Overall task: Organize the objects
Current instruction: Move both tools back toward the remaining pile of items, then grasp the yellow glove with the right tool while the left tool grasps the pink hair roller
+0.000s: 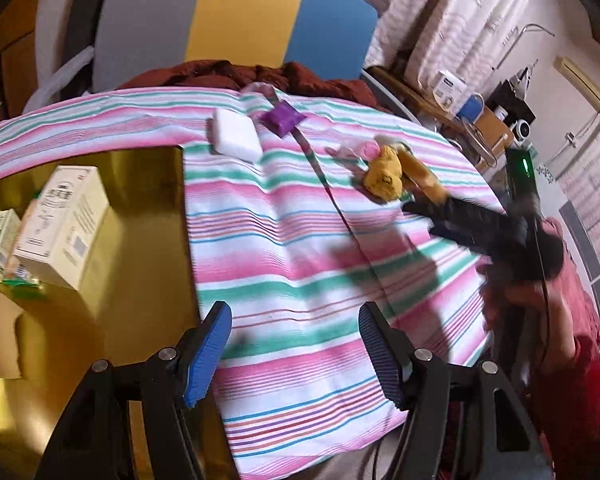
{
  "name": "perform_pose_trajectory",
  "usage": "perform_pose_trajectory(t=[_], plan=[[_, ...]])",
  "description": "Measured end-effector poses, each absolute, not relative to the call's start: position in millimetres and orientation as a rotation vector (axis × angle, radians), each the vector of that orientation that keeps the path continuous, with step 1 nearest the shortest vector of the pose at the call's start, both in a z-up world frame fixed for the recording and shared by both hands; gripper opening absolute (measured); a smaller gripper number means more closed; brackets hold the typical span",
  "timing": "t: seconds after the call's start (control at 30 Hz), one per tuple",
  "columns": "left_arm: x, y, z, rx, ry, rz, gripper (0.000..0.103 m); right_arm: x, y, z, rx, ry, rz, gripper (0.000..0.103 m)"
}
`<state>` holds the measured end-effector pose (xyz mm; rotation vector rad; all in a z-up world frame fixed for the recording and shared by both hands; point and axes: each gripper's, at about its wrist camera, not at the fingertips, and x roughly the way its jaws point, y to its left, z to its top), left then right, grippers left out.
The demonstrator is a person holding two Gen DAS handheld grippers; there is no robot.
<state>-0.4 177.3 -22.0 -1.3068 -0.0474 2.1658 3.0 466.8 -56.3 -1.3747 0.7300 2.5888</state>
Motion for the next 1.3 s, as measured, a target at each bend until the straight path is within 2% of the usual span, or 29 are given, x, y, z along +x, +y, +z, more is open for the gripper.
perform_pose_trajectory(t=[0.17, 0.37, 0.47, 0.5, 0.63, 0.77, 1.03, 1.3], plan=[[6, 185, -25, -1.315, -0.006, 2.158, 0.067, -29, 474, -52, -1.289, 0.665, 2.655, 0.078], [10, 185, -29, -1.347, 0.028, 2.162, 0.067, -63, 489, -60, -1.283, 0.627, 2.63, 0.069], [8, 188, -33, -1.363, 0.03, 2.159, 0.067, -73, 494, -70, -1.31, 0.633, 2.619, 0.058], [8, 189, -34, -1.367, 0.031, 2.159, 0.067, -74, 496, -74, -1.32, 0.65, 2.616, 0.051], [4, 195, -36, -1.375, 0.023, 2.151, 0.067, -68, 500, -80, -1.361, 0.725, 2.603, 0.043], [0, 206, -36, -1.374, 0.027, 2.133, 0.067, -58, 496, -75, -1.448, 0.682, 2.588, 0.043], [-26, 236, -35, -1.375, -0.025, 2.105, 0.067, -16, 501, -80, -1.566, 0.821, 2.545, 0.042], [-79, 309, -37, -1.388, -0.058, 2.018, 0.068, 3, 500, -84, -1.574, 0.805, 2.566, 0.042]])
